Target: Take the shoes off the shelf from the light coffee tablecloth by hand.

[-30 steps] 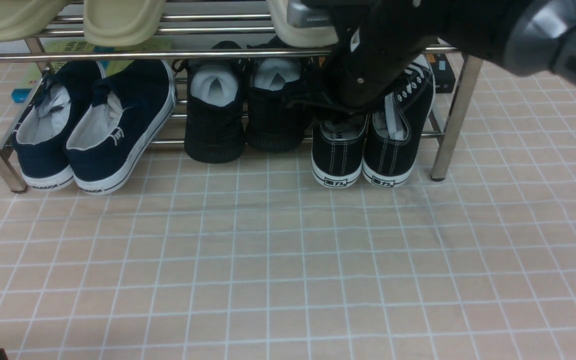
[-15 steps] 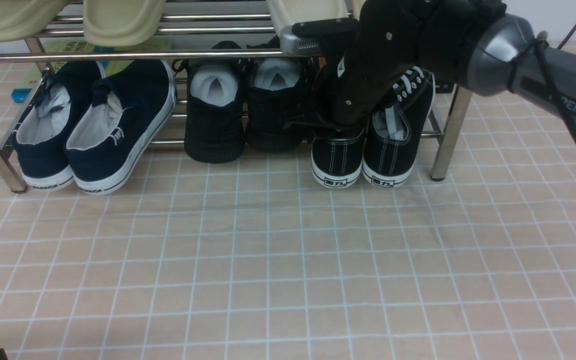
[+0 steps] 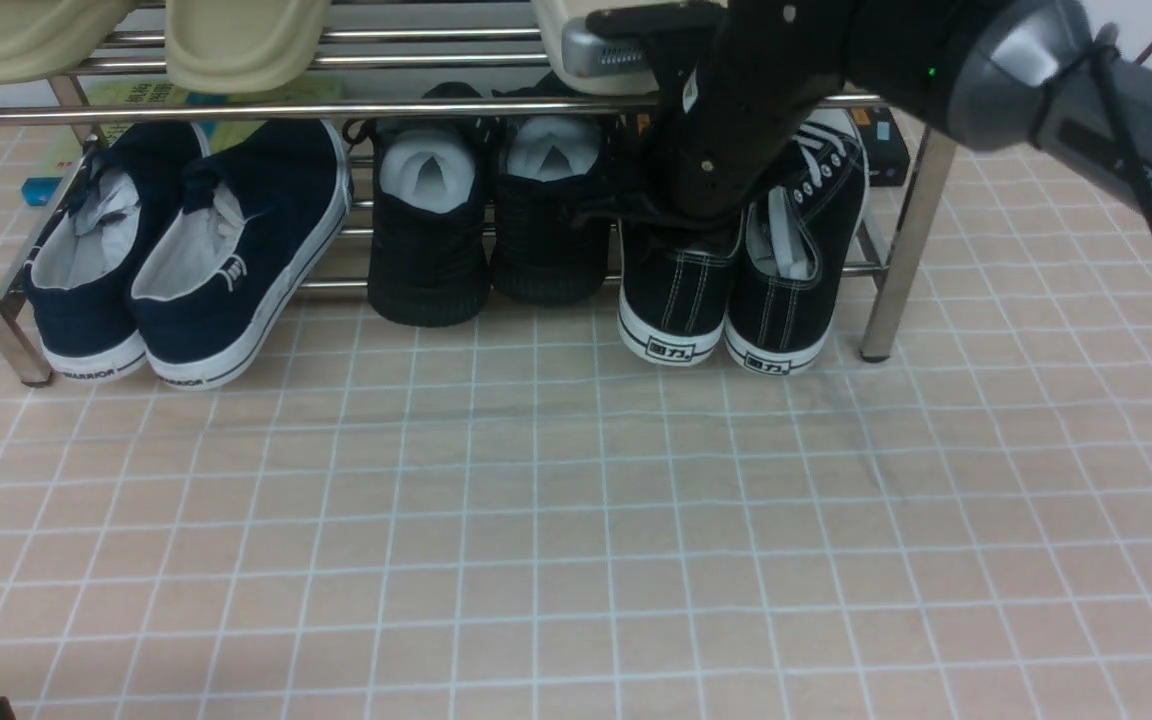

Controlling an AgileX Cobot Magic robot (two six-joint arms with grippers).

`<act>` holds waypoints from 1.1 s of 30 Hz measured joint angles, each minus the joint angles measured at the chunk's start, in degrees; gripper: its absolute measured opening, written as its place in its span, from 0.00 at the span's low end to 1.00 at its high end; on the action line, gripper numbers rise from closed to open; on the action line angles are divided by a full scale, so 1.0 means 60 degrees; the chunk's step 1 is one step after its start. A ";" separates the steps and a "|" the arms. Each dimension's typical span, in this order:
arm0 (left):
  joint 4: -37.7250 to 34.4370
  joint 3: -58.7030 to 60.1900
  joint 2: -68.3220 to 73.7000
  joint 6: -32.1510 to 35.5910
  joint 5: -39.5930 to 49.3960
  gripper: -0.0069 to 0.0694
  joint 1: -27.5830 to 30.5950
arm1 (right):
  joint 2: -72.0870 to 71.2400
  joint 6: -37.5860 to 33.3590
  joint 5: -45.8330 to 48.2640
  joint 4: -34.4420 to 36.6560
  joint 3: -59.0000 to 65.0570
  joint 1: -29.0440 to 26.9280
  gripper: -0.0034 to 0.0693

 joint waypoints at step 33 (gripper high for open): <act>0.0000 0.0000 0.0000 0.0000 0.0000 0.40 0.0000 | -0.1352 -0.1137 0.1610 0.0450 -0.1453 0.1234 0.06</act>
